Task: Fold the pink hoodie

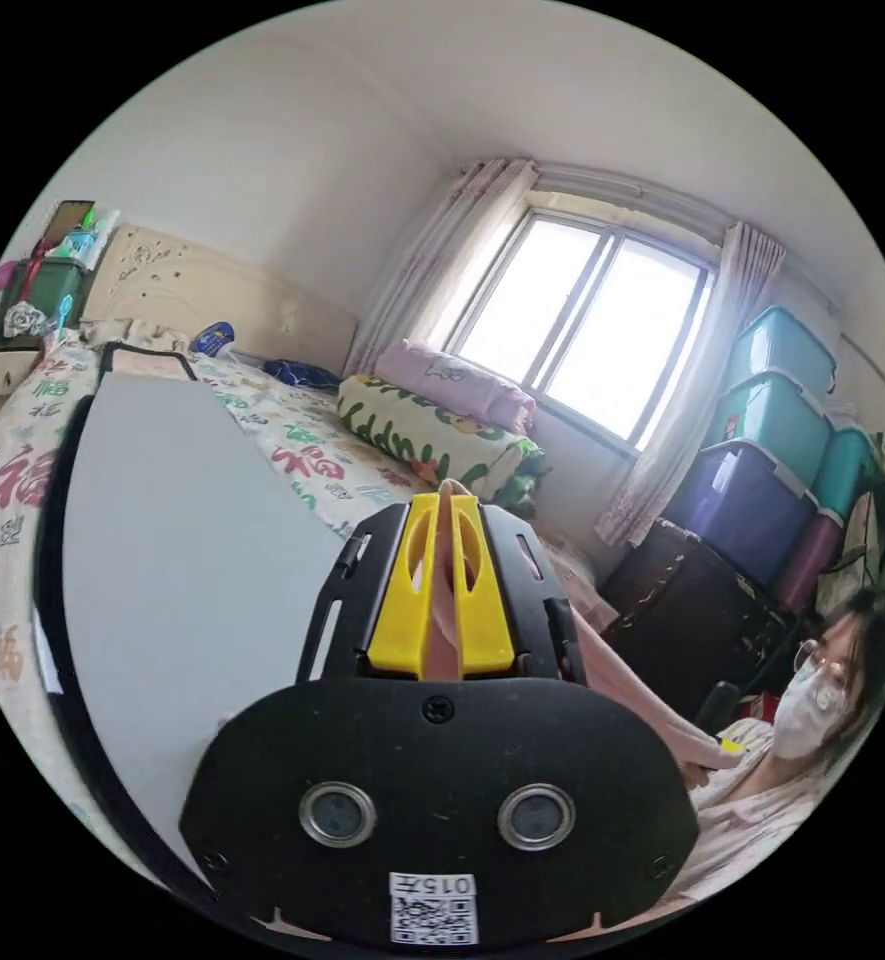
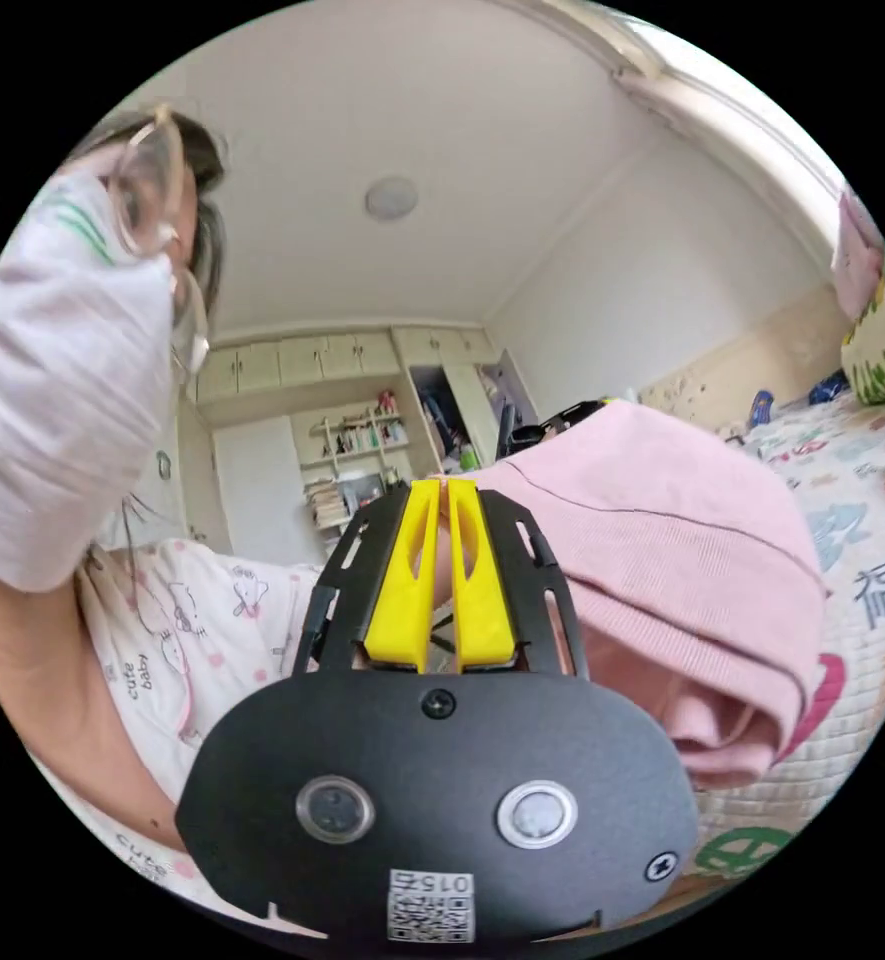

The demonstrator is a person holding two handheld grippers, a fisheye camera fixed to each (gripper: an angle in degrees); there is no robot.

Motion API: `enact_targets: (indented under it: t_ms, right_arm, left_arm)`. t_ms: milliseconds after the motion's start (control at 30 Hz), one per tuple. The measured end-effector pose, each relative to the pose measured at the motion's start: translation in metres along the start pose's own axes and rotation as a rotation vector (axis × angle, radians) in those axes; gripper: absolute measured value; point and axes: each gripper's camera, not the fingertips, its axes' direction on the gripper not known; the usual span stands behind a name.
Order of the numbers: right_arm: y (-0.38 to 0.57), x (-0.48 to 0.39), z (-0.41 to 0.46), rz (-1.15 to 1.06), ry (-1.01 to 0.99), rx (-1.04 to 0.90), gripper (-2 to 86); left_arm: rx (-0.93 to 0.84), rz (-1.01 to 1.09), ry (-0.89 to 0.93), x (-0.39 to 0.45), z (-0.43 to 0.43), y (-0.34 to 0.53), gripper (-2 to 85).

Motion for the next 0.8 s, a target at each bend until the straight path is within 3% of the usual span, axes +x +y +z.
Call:
enact_targets:
  t_ms: [167, 333, 500, 700, 800]
  right_arm:
    - [0.107, 0.006, 0.106, -0.033, 0.062, -0.318, 0.4]
    - [0.172, 0.034, 0.127, -0.025, 0.113, -0.379, 0.4]
    - [0.222, 0.067, 0.123, -0.061, 0.149, -0.42, 0.5]
    - [0.274, 0.109, 0.104, -0.059, 0.139, -0.389, 0.5]
    - [0.299, 0.126, 0.092, -0.075, 0.149, -0.394, 0.5]
  left_arm:
    - [-0.097, -0.026, -0.115, -0.063, -0.065, 0.028, -0.1]
    - [-0.065, 0.008, -0.096, -0.073, -0.097, 0.023, 0.1]
    - [-0.144, -0.02, -0.084, -0.066, -0.097, 0.001, 0.7]
    - [-0.094, -0.182, -0.081, -0.067, -0.109, -0.008, 1.5]
    - [0.02, -0.216, -0.082, -0.055, -0.127, -0.009, 2.3]
